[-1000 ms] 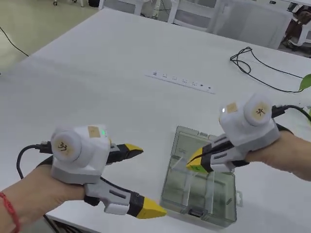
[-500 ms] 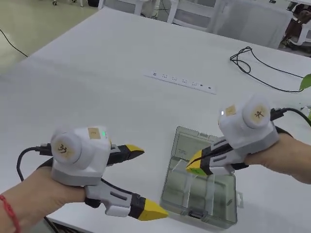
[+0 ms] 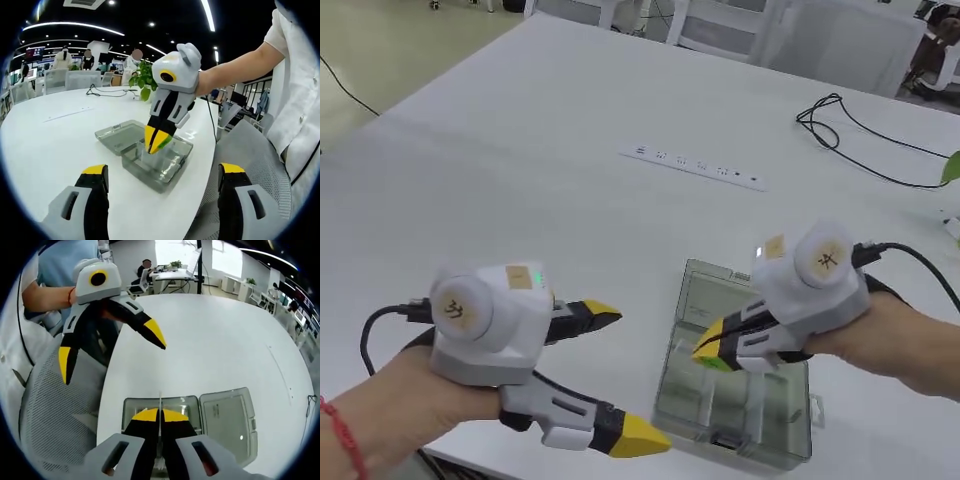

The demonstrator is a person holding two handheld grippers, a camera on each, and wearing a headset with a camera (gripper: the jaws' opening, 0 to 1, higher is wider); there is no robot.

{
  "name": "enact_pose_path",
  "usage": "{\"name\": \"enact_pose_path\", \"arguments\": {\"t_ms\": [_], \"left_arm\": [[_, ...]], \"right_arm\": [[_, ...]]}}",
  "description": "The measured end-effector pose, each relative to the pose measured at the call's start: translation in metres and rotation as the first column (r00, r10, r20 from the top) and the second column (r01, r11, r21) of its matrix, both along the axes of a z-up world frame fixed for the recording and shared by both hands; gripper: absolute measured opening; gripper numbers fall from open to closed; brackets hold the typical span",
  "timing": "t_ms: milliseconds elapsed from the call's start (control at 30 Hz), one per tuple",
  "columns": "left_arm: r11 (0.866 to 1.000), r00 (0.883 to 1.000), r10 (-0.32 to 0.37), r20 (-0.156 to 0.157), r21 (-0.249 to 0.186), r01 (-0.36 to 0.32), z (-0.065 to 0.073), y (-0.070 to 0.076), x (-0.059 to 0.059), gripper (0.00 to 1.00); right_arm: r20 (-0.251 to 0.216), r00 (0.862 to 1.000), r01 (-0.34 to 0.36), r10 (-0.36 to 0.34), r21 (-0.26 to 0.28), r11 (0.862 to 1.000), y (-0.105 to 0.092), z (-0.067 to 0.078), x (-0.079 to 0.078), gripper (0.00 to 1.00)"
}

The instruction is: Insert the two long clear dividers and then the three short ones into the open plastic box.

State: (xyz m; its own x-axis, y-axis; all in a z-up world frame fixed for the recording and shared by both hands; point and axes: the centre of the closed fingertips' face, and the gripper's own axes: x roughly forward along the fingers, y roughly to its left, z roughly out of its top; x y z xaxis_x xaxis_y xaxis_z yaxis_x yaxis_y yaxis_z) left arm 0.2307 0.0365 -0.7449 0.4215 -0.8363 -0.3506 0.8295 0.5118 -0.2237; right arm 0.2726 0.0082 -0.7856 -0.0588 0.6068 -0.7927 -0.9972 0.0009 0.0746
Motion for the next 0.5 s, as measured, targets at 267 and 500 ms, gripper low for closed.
{"name": "enact_pose_path", "arguments": {"t_ms": [267,500], "left_arm": [[1.0,1.0,0.001,-0.003,0.002,-0.001,-0.001,0.001,0.0,0.93],[1.0,1.0,-0.003,-0.006,0.005,0.003,-0.003,0.0,0.0,0.93]], "right_arm": [[0.0,1.0,-0.011,0.011,-0.01,1.0,0.001,-0.01,0.0,0.02],[-0.007,1.0,-0.013,0.013,-0.036,0.999,0.002,-0.021,0.0,0.02]]}}
